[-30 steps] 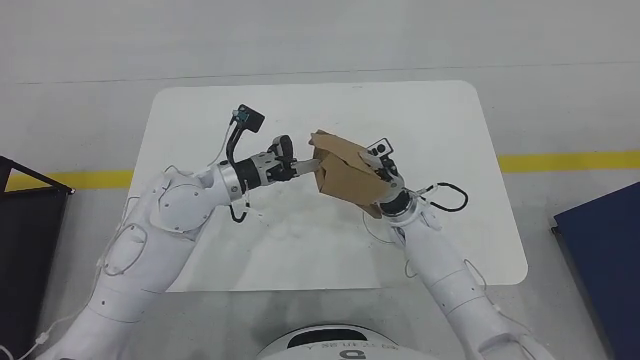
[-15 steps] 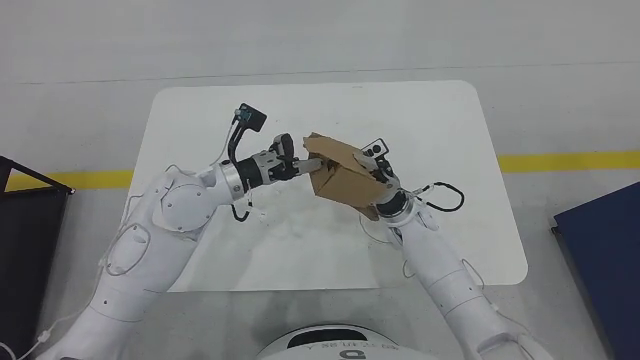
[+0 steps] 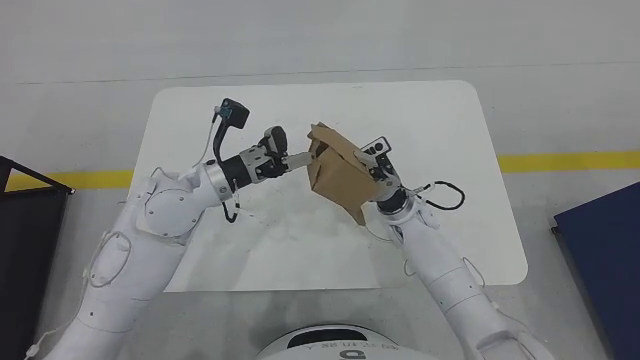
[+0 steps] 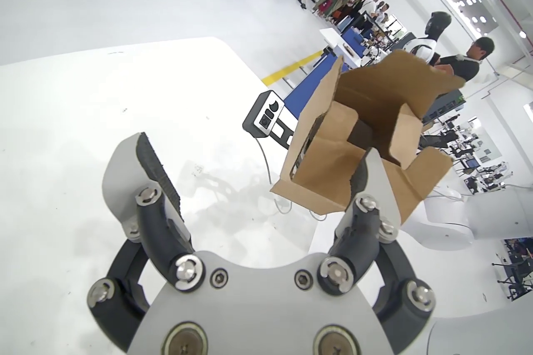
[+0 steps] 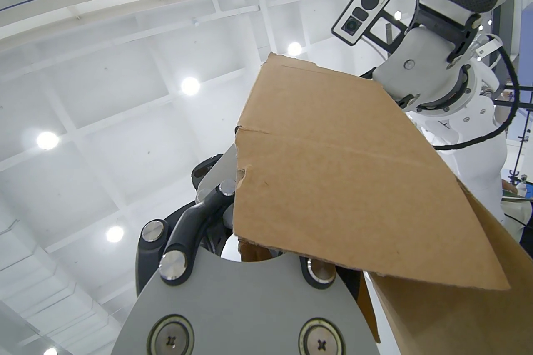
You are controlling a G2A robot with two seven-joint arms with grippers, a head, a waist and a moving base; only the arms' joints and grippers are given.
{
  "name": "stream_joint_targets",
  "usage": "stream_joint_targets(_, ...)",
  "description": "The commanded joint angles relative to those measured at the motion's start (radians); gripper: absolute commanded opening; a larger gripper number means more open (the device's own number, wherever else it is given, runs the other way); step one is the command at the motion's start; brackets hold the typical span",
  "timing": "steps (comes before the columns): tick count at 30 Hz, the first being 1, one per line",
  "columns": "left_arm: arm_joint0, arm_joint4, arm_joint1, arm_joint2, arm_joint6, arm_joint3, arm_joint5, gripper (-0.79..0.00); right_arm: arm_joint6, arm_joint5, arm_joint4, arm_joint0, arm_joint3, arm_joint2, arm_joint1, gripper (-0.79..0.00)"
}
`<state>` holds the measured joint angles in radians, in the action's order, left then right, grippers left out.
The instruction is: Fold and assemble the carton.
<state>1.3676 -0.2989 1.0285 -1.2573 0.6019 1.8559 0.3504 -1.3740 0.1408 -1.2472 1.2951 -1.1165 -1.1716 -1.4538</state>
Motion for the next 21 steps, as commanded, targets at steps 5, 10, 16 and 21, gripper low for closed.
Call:
stream_joint_targets(5, -0.008, -0.03, 0.0, -0.004, 0.0, 0.029, -0.023, 0.0, 0.004, 0.011, 0.006, -0.004, 0.005, 0.0, -0.001, -0.785)
stream_joint_targets(10, -0.008, -0.044, -0.001, -0.014, 0.008, 0.032, -0.052, 0.0, 0.001, 0.014, 0.005, -0.004, 0.01, -0.005, -0.001, -0.785)
stream_joint_targets(16, -0.031, -0.049, 0.001, 0.005, 0.038, 0.019, -0.079, 0.0, 0.004, 0.018, 0.014, -0.007, 0.011, -0.006, -0.002, -0.785)
stream_joint_targets(21, -0.048, -0.046, 0.003, 0.011, 0.05, 0.014, -0.084, 0.0, 0.017, 0.033, 0.041, -0.012, 0.016, -0.005, -0.001, -0.785)
